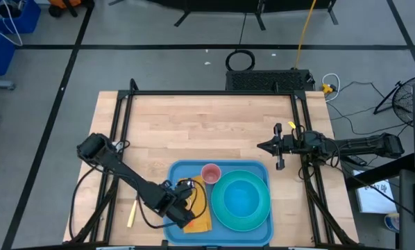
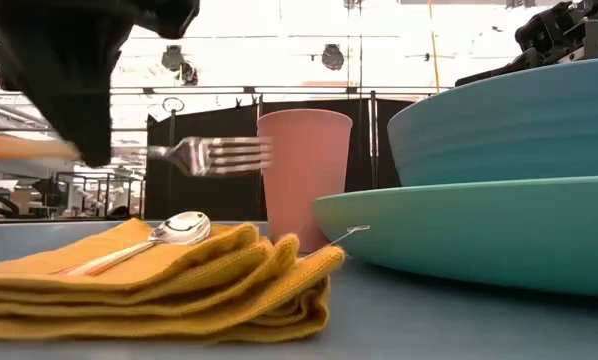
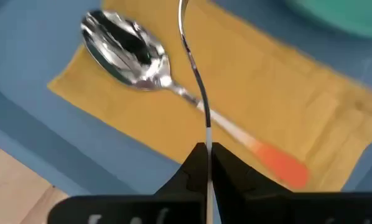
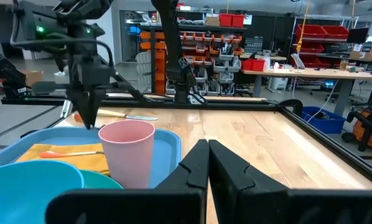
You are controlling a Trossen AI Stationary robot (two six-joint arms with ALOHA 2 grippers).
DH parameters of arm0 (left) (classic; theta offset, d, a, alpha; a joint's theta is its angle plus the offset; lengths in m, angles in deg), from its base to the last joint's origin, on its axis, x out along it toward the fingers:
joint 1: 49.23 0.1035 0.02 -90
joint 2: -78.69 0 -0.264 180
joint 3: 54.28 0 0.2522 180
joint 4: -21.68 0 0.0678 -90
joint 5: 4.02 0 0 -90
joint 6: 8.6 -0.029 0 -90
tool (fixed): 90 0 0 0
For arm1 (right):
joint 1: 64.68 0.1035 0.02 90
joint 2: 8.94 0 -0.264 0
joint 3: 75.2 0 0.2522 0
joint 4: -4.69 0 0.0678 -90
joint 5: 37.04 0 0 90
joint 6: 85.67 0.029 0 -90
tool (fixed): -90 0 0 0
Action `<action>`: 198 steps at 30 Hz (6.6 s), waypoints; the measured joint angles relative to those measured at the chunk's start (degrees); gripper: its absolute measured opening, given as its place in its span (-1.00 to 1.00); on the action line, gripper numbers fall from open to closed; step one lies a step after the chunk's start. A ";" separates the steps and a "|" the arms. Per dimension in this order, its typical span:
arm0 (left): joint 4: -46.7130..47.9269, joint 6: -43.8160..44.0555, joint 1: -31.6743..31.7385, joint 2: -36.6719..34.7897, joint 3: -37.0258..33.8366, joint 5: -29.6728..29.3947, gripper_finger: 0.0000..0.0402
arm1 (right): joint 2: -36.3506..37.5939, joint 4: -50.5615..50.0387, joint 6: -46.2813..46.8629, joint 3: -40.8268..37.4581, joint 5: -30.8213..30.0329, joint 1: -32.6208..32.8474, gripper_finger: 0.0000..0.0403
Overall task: Set up tray
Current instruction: Adjust the orange fork on the yellow table napkin, then put the yellow knife to the left of the orange spoon on the yellow table napkin on the blue tray
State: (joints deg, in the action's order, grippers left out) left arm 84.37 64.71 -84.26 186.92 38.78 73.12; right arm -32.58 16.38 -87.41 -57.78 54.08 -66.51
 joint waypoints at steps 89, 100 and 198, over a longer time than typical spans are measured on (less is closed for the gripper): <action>-6.22 50.89 -3.49 12.87 7.74 -23.15 -0.98 | 0.02 0.93 2.60 -0.01 0.46 0.00 -1.00; -9.40 47.35 -1.74 14.40 7.74 -21.22 -0.98 | 0.00 1.14 2.58 0.00 0.46 0.01 -1.00; 12.33 27.44 -0.85 11.30 17.10 -6.81 -0.27 | 0.01 3.49 2.47 0.00 0.67 -0.01 -1.00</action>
State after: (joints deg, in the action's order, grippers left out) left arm 96.70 92.15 -85.11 198.21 55.88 66.31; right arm -32.56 19.87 -84.94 -57.78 54.75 -66.52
